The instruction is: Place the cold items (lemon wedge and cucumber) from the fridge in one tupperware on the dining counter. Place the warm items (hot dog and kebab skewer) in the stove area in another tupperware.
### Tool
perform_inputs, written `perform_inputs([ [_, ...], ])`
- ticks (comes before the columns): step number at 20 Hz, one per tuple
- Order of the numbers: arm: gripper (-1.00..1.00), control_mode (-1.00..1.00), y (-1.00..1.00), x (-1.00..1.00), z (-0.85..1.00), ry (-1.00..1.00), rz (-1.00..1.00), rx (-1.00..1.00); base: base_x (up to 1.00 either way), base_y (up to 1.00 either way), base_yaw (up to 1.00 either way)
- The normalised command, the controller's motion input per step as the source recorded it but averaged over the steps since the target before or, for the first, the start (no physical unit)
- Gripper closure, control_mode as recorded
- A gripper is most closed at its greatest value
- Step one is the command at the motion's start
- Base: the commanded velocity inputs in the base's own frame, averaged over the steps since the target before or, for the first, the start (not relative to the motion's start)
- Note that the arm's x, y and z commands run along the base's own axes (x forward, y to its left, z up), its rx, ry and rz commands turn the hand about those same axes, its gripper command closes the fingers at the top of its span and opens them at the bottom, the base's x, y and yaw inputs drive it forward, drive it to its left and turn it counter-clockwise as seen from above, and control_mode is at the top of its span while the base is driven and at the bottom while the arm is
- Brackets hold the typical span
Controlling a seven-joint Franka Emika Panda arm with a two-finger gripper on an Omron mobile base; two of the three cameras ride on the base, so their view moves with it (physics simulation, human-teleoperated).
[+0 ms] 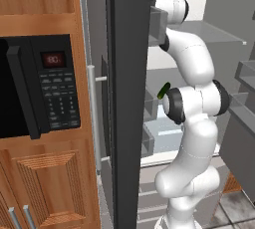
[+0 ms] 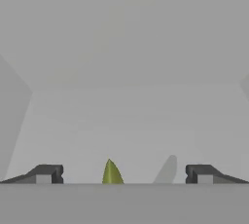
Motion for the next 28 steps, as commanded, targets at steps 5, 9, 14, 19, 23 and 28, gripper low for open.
perform_inputs([
  [5,-1.0,-1.0,0.0,-0.3,-0.03,0.0,0.0,0.0,0.0,0.0,0.0],
  [9,-1.0,-1.0,0.0,-0.23,-0.22,0.0,0.0,0.02,0.0,0.0,0.0],
  [14,-1.0,-1.0,0.02,0.0,-0.35,0.03,0.0,0.0,0.0,0.0,0.0],
  [19,-1.0,-1.0,0.03,0.06,-0.11,0.0,0.0,0.0,0.0,0.0,0.0],
  [23,-1.0,-1.0,0.06,0.02,-0.1,0.01,0.0,0.0,0.0,0.0,0.0],
  [28,-1.0,-1.0,0.06,0.0,-0.13,0.02,0.0,0.0,0.0,0.0,0.0],
])
